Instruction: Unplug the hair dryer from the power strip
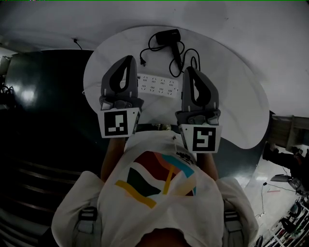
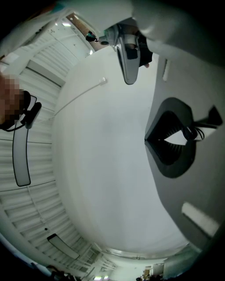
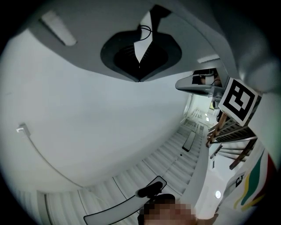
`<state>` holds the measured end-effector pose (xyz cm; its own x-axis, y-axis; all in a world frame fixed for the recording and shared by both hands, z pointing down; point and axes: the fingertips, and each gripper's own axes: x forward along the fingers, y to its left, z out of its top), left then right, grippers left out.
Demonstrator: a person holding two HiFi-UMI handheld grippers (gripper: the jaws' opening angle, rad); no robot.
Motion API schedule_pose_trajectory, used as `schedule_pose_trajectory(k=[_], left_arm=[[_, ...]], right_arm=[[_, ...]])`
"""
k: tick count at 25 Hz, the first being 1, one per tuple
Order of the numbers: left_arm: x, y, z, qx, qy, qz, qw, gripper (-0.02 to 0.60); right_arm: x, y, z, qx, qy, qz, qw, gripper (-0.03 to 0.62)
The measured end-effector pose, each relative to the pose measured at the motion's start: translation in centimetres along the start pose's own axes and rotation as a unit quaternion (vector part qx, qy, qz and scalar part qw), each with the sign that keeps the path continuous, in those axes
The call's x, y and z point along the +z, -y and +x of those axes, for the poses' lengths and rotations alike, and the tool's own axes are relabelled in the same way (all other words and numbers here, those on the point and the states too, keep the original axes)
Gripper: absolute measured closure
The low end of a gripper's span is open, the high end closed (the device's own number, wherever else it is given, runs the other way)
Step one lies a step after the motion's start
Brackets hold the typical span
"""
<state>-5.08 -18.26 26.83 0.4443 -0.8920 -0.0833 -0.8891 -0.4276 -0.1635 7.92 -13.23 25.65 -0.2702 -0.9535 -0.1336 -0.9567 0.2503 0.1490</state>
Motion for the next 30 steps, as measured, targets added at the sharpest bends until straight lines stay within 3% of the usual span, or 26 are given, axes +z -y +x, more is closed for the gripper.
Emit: schedule_pose_trajectory(k=[8,30], left_arm=[[0.1,0.3,-0.1,-0.007,0.002,0.006,1.0,0.581],[-0.6,-0.3,-0.1,0.002,-0.003,0.005,1.0,0.581]], right_arm=[[-1.2,-0.3,0.1,0.007,-0.029,-0.001,1.0,0.583],[-1.4,-0.1,0.2,0.01,-0.03,-0.004,0.999,0.583]])
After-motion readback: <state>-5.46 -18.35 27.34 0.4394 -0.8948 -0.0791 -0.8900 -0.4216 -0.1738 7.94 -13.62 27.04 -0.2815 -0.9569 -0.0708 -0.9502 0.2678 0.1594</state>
